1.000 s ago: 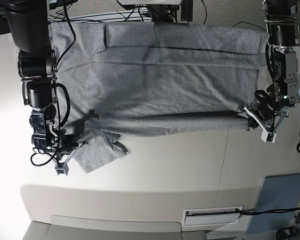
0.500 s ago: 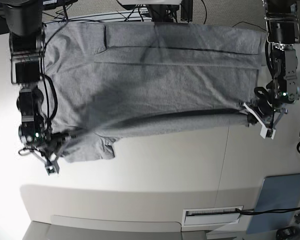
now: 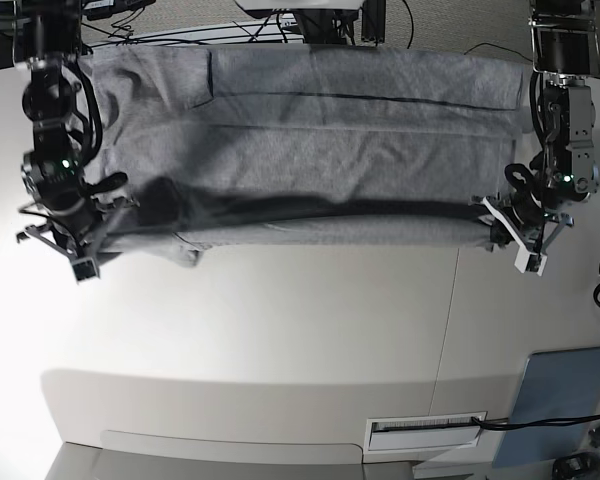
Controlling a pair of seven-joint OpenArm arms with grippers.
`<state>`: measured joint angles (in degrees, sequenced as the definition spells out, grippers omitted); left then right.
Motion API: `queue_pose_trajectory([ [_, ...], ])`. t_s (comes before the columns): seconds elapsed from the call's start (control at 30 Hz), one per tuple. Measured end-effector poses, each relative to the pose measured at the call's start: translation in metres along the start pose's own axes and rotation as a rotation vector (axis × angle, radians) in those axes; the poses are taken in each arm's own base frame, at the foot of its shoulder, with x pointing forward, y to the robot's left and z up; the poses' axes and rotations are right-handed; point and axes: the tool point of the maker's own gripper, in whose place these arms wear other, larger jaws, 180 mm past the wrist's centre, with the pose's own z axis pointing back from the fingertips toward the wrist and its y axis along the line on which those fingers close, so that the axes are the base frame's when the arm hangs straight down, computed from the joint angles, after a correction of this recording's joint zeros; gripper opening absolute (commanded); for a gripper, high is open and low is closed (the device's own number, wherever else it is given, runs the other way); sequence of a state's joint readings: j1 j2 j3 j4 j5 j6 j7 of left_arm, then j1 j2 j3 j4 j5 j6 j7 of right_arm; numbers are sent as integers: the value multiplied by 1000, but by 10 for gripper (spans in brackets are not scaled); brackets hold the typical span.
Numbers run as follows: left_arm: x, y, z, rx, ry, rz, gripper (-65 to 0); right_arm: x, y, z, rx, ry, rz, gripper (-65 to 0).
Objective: Fold the T-shirt properly
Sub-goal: 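Lift the grasped edge with both grippers and fold it toward the hem fold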
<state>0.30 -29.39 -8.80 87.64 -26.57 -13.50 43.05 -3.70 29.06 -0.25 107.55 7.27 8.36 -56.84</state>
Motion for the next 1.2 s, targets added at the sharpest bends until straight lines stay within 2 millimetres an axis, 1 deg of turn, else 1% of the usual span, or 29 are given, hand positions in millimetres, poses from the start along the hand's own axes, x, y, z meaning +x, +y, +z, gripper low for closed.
queue_pose_trajectory([
  [0.1, 5, -6, 5, -10, 8, -21, -650, -16, -10, 15, -29, 16, -13, -650],
  [0.2, 2, -10, 8, -20, 18, -24, -650, -26, -10, 32, -40, 16, -3, -650],
  [0.27, -11, -13, 10, -24, 40, -26, -650, -34, -5, 42, -30, 26, 10, -650],
  [0.37, -42, -18, 14, -33, 101, -23, -650, -45, 5, 53, -7, 44, 32, -650],
  [0.43, -55, -23, 19, -40, 127, -27, -650, -51, 10, 58, 4, 52, 43, -650],
  [0.63, -73, -37, 32, -63, 146, -47, -650, -80, 12, 66, -16, 126, 54, -650],
  [0.77, -81, -40, 36, -69, 160, -49, -650, -96, 16, 71, -9, 167, 72, -650],
  [0.87, -85, -41, 37, -70, 168, -49, -650, -99, 15, 82, -32, 169, 87, -650],
  [1.07, -88, -40, 37, -67, 176, -52, -650, -85, 19, 104, -44, 127, 135, -650],
  [1.1, -89, -40, 38, -67, 182, -52, -650, -85, 19, 105, -45, 128, 143, -650],
  [1.2, -94, -39, 39, -62, 208, -58, -650, -94, 17, 109, -59, 165, 164, -650],
])
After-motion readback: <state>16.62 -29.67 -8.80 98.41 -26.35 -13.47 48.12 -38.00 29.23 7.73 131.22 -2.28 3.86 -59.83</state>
